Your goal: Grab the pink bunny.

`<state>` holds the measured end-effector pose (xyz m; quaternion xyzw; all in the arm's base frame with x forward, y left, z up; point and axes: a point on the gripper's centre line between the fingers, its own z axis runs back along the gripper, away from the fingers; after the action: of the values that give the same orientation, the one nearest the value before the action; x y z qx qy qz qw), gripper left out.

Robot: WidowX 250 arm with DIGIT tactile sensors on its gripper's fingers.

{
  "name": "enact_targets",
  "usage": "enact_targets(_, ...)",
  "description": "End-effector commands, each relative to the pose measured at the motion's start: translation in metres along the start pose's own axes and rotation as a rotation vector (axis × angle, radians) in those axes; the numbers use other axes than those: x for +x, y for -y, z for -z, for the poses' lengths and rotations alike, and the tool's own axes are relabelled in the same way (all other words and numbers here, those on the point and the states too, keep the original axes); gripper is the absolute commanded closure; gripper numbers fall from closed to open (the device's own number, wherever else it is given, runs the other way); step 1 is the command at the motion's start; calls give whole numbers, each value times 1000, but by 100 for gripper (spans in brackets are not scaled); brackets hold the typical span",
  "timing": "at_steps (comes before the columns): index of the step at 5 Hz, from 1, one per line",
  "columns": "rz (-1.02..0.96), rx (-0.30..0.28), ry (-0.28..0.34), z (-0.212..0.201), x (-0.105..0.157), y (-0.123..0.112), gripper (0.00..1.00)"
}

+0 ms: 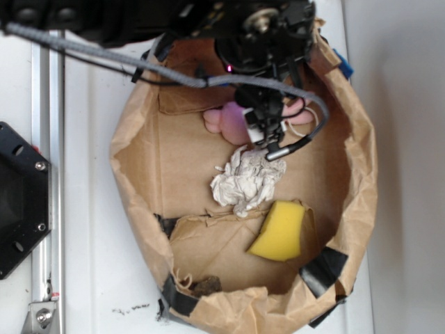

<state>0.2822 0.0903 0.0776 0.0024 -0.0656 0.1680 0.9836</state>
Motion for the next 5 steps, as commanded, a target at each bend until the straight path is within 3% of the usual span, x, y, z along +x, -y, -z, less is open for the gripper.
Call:
enact_targets(1, -38, -20, 79, -15, 25, 0, 0)
enact_targets(5, 51, -3, 15, 21, 10, 29, 0)
